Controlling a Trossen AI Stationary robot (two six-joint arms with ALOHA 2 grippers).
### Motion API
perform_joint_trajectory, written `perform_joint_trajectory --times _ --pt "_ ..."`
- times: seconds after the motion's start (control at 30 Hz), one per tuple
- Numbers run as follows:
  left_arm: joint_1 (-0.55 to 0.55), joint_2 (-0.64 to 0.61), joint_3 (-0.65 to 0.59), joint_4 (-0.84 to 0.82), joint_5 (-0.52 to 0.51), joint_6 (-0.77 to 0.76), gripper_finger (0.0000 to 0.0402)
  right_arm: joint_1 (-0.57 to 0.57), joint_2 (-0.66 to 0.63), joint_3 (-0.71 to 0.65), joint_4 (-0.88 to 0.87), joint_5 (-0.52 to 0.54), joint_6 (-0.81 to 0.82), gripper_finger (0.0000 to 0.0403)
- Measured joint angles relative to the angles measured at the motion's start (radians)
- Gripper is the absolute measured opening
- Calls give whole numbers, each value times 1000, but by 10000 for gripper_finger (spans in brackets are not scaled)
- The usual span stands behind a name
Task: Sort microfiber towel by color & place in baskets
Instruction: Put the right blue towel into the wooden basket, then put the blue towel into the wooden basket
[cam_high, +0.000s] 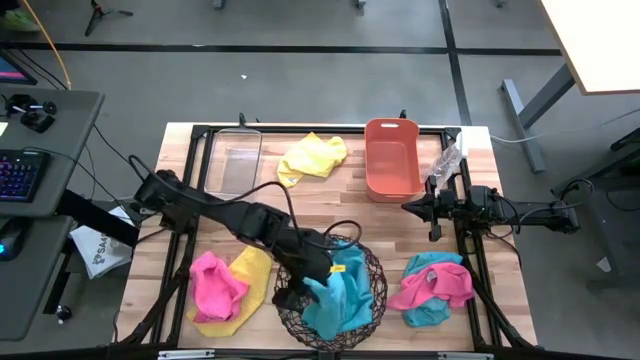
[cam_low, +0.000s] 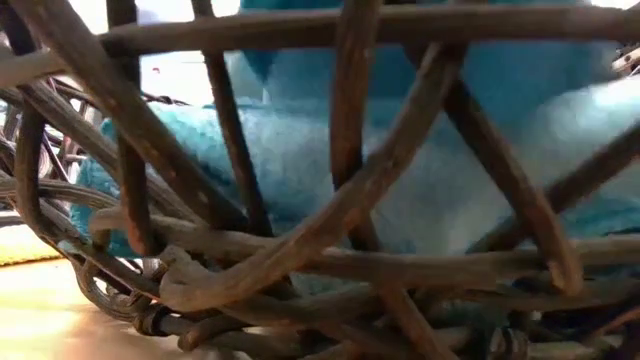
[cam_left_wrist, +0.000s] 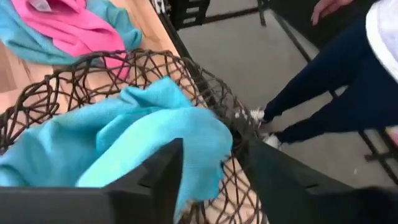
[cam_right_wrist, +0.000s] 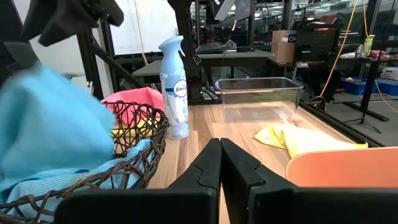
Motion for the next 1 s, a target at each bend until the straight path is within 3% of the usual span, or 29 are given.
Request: perform_joint_trajectory --times 0.1,0.27,0.4,0.57,0.87,1.0 --pt "7 -3 90 -148 -40 101 210 0 0 0 0 0 0 0" --pt "35 -39 288 -466 -271 147 220 0 0 0 0 0 0 0" --pt "52 -144 290 -473 -291 76 219 0 0 0 0 0 0 0" --pt "49 -362 70 -197 -379 32 218 0 -1 0 0 0 0 0" --pt "74 -751 -595 437 -633 -190 217 0 -1 0 0 0 0 0" --pt "100 -850 -735 593 -774 -335 217 0 -1 -1 10 7 -2 0"
